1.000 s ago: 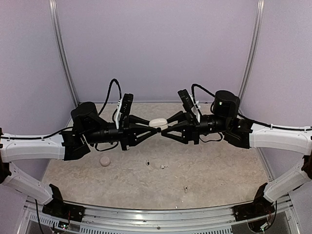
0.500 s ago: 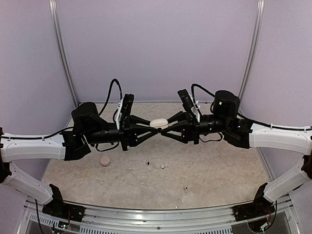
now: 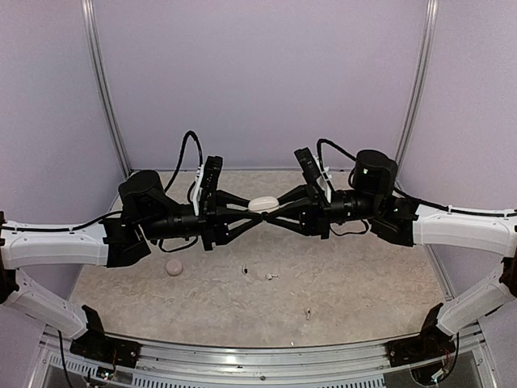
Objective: Insert the wireless bluetooth earbuds into the charging case
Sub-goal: Pass from the left arm to the right, then pass from the right arm to the left
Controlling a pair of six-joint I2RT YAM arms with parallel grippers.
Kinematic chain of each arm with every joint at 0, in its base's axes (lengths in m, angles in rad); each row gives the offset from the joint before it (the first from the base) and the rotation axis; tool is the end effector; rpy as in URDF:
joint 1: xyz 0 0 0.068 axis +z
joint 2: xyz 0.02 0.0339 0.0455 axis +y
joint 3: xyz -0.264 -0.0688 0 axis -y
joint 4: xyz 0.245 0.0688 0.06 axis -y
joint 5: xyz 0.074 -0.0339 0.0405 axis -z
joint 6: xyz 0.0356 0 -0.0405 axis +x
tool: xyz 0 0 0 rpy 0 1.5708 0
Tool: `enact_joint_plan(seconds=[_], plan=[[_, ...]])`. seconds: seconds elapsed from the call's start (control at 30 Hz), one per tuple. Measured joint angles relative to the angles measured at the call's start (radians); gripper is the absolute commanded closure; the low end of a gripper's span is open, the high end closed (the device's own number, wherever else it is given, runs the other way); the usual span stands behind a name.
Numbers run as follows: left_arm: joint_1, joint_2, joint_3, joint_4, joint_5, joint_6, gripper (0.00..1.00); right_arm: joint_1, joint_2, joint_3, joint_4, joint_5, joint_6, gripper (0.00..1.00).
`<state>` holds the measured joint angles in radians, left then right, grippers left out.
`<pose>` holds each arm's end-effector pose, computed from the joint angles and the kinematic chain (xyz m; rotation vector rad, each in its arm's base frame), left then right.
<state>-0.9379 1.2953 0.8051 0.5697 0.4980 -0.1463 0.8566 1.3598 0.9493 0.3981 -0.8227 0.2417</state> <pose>0.1623 -0.2500 0.3135 1.0067 1.2852 -1.2222 0.1843 0.2525 0.3277 -1.1762 1.3567 1.4637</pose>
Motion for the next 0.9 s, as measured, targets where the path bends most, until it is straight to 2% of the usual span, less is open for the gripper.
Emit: enact_joint_plan(seconds=[0.27,0.5,0.53,0.6,0.67,0.73,0.9], plan=[[-0.001,-0.012,0.0,-0.011,-0.018,0.006,0.61,0.001,0.0,0.0,-0.019,-0.001,-0.03,0.83],[-0.001,-0.013,0.0,-0.011,-0.018,0.006,0.76,0.001,0.0,0.004,-0.049,0.002,-0.05,0.81],[-0.001,-0.013,0.0,-0.013,-0.016,0.006,0.78,0.001,0.0,0.004,-0.05,0.002,-0.053,0.79],[-0.001,-0.013,0.0,-0.013,-0.009,0.004,0.8,0.001,0.0,0.004,-0.05,0.003,-0.058,0.67],[-0.001,-0.013,0.0,-0.013,-0.007,0.004,0.81,0.001,0.0,0.004,-0.051,0.003,-0.061,0.58],[-0.001,-0.013,0.0,-0.014,-0.006,0.005,0.81,0.002,0.0,0.004,-0.05,0.004,-0.064,0.55],[-0.001,-0.013,0.0,-0.011,-0.008,0.005,0.81,0.003,0.0,0.004,-0.046,0.0,-0.059,0.55]])
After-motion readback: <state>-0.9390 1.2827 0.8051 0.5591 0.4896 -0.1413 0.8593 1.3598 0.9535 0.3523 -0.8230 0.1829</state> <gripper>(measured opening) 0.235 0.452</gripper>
